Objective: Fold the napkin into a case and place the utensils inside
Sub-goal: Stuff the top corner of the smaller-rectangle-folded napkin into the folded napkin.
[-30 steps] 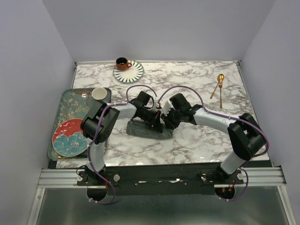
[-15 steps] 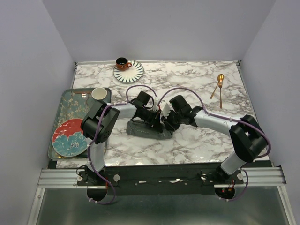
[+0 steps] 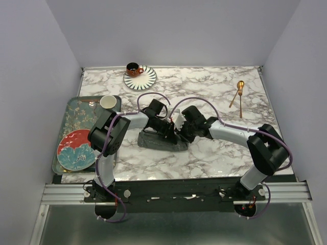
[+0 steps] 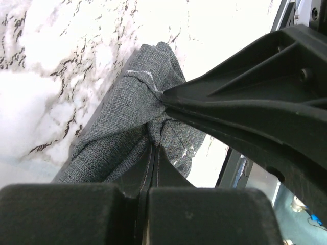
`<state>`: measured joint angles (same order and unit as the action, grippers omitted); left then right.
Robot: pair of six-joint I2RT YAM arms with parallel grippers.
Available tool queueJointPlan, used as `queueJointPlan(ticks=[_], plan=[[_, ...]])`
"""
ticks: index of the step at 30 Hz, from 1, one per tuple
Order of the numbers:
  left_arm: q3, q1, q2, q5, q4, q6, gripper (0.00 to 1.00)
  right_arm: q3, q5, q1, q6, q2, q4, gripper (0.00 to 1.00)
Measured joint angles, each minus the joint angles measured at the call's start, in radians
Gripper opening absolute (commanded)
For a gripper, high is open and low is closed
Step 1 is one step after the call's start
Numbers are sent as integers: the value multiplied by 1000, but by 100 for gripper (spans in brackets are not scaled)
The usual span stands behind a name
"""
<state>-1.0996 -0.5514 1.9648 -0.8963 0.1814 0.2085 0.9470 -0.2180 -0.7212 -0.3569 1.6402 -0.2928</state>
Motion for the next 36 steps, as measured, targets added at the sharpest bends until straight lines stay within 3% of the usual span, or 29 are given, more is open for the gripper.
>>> queueJointPlan(ticks=[36], plan=[[16, -1, -65, 74, -78, 77, 0, 3, 44, 0, 51, -59, -6, 1]])
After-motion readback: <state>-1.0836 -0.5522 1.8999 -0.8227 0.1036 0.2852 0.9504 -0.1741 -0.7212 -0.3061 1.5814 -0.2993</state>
